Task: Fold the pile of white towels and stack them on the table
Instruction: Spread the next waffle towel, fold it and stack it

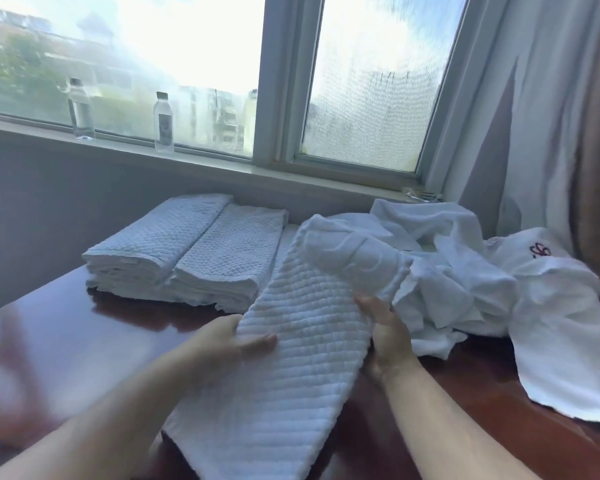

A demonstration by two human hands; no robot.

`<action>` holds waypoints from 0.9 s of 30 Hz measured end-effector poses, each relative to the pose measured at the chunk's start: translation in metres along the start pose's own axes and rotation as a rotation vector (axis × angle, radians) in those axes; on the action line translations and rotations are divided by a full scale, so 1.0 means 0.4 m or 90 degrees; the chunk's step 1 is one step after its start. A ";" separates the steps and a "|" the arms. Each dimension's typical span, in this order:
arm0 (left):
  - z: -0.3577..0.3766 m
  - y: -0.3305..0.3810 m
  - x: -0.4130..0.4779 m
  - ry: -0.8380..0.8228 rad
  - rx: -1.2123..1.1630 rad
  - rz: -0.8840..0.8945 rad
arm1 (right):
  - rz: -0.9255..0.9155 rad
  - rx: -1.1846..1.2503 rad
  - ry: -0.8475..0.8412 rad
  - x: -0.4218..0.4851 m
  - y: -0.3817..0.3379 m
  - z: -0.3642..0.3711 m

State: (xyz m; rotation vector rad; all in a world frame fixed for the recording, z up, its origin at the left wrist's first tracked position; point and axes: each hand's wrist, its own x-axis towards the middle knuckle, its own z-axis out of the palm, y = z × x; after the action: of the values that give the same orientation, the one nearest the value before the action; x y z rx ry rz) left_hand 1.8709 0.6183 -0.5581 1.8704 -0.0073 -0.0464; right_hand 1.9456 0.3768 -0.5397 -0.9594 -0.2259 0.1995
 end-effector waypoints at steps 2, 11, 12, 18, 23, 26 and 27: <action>-0.009 0.008 0.003 -0.064 -0.100 0.050 | 0.019 0.006 -0.018 0.044 -0.014 0.004; -0.084 0.094 0.069 0.098 -0.202 0.089 | 0.081 -0.033 -0.132 0.325 -0.038 0.148; -0.096 0.095 0.085 0.118 -0.208 0.081 | 0.088 -0.029 -0.140 0.358 -0.026 0.162; -0.137 0.076 0.179 0.158 -0.245 0.020 | 0.126 -0.089 -0.159 0.523 0.049 0.166; -0.125 0.089 0.259 0.141 -0.260 -0.001 | 0.116 -0.163 -0.099 0.609 0.037 0.107; -0.098 0.118 0.316 0.135 -0.254 -0.008 | 0.106 -0.224 -0.083 0.642 -0.011 0.043; -0.084 0.129 0.336 0.134 -0.235 -0.007 | 0.096 -0.242 -0.062 0.653 -0.034 0.019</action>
State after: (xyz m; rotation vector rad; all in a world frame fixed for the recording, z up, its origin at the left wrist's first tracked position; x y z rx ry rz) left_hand 2.0074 0.6315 -0.5028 1.4979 0.1471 0.1344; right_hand 2.1947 0.4452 -0.4977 -1.3475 -0.2867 0.3511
